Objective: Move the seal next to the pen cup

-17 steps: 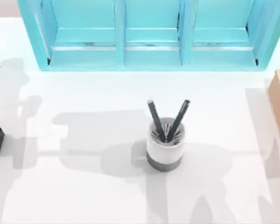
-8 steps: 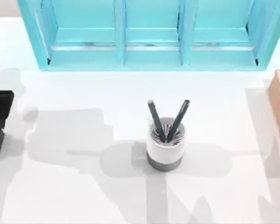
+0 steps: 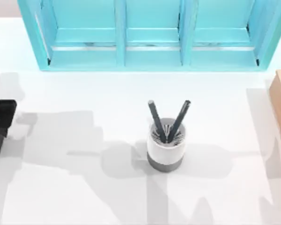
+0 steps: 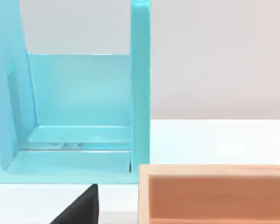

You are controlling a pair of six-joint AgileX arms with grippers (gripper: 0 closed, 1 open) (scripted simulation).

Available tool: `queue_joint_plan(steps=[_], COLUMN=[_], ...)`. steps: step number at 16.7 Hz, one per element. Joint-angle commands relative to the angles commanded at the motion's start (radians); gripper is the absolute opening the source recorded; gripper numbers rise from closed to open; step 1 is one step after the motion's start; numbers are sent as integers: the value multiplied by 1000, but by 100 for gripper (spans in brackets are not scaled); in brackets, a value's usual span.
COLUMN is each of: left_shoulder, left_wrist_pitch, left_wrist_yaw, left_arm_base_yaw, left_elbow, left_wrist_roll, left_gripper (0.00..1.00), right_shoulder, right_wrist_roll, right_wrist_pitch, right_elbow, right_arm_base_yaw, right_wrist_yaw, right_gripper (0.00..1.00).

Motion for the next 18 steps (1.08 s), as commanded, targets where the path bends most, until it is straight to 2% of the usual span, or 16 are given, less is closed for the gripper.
queue_joint_plan(steps=[12, 18], left_shoulder=[0, 0], left_wrist_pitch=[0, 0], left_wrist_yaw=[0, 0], left_arm_base_yaw=[0, 0], left_elbow=[0, 0], left_wrist_roll=[0, 0], left_gripper=[2, 0], right_shoulder=[0, 0], right_wrist_roll=[0, 0], right_wrist_pitch=[0, 0], right_elbow=[0, 0], right_arm_base_yaw=[0, 0], right_wrist_yaw=[0, 0], right_gripper=[100, 100])
